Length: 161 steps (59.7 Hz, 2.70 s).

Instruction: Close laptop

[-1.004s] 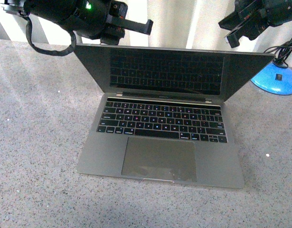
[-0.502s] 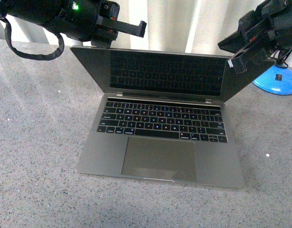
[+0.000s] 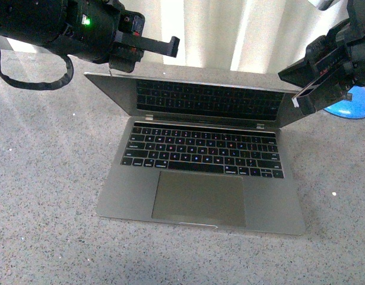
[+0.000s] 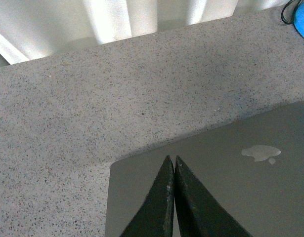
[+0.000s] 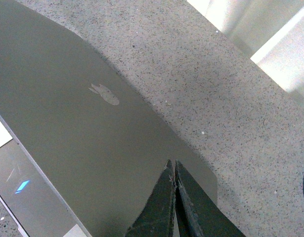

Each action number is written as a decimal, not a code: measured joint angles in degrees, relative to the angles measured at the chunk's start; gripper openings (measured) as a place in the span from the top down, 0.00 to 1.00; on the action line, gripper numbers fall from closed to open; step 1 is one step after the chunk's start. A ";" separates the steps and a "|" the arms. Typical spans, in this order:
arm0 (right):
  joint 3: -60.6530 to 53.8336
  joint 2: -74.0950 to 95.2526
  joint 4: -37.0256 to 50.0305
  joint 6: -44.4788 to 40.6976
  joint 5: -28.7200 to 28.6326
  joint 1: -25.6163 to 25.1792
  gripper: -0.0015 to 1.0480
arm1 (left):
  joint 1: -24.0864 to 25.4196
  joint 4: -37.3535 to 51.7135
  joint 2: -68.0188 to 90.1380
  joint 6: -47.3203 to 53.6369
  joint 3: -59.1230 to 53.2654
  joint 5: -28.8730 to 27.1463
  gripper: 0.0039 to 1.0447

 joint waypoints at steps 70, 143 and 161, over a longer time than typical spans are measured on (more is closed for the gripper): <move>-4.00 1.84 3.15 1.64 1.05 1.95 0.99 | -3.65 6.19 -1.90 -9.99 -10.51 -1.36 0.97; -10.12 0.37 4.76 2.03 1.81 3.26 0.99 | -4.46 13.03 -2.99 -17.25 -18.75 -1.84 0.97; -11.58 0.37 5.27 2.27 2.51 3.69 0.99 | -4.59 15.58 -2.78 -20.76 -20.72 -1.31 0.97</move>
